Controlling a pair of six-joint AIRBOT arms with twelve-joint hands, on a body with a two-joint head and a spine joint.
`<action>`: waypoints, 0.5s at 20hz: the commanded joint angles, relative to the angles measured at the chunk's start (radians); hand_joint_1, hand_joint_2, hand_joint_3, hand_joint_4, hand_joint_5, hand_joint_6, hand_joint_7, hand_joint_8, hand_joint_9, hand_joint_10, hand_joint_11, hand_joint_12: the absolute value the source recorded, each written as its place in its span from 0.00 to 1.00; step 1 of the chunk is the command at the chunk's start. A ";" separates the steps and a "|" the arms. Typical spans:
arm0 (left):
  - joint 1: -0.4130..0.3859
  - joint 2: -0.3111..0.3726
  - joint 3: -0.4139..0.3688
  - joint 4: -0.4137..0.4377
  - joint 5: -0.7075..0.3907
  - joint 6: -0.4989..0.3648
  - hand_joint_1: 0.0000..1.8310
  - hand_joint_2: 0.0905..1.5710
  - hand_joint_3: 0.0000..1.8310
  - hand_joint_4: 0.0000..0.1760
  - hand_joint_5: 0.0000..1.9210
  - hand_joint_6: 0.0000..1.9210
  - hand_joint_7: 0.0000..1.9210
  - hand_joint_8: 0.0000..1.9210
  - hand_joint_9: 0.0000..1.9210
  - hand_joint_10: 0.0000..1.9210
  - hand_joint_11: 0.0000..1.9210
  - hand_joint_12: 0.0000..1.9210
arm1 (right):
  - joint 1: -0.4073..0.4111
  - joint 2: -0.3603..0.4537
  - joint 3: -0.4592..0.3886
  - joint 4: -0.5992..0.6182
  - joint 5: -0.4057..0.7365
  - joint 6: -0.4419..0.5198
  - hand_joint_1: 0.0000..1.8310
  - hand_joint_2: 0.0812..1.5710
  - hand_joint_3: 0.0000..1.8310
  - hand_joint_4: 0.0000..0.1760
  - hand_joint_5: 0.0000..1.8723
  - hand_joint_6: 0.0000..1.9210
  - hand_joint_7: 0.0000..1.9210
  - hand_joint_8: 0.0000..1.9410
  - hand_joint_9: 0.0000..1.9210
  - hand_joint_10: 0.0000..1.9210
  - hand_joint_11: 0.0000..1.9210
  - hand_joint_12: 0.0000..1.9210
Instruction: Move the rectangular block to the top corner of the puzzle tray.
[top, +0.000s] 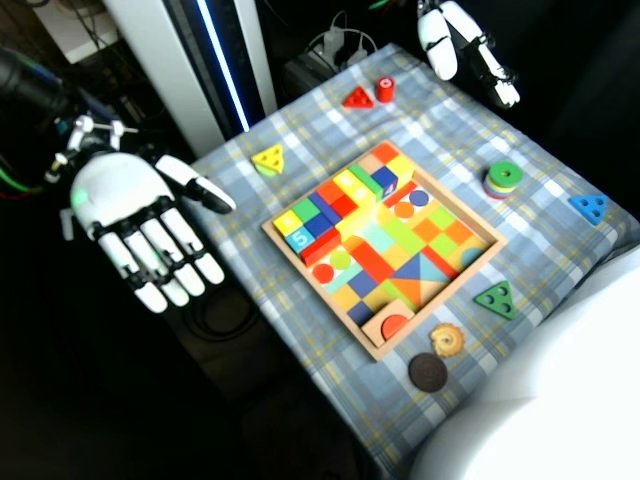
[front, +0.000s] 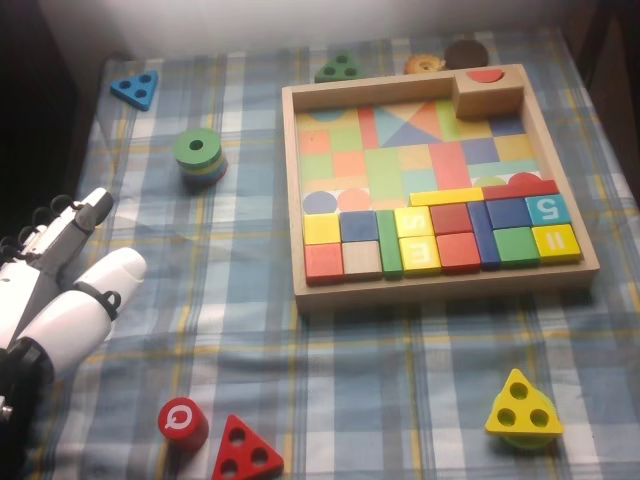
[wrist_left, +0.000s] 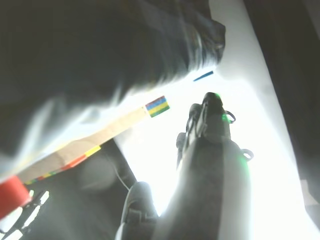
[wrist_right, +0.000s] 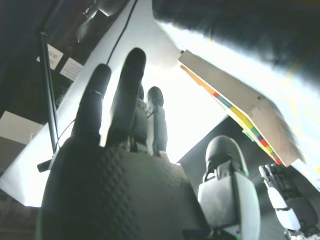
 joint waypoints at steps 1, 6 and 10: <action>-0.003 0.000 0.007 0.043 -0.109 -0.014 0.00 0.87 0.00 0.40 0.10 0.00 0.07 0.00 0.06 0.00 0.00 0.04 | 0.009 0.002 0.005 -0.032 0.128 0.001 0.00 0.74 0.00 0.00 0.19 0.00 0.15 0.00 0.10 0.00 0.00 0.32; -0.003 -0.002 0.007 0.045 -0.111 -0.016 0.00 0.88 0.00 0.32 0.10 0.00 0.06 0.00 0.06 0.00 0.00 0.02 | 0.009 0.001 0.006 -0.024 0.128 0.001 0.00 0.74 0.00 0.11 0.18 0.00 0.14 0.00 0.10 0.00 0.00 0.39; -0.003 -0.001 0.005 0.045 -0.118 -0.023 0.00 0.87 0.00 0.35 0.09 0.00 0.06 0.00 0.06 0.00 0.00 0.02 | 0.009 0.000 0.008 -0.021 0.128 0.001 0.00 0.77 0.01 0.00 0.18 0.00 0.14 0.00 0.12 0.00 0.00 0.43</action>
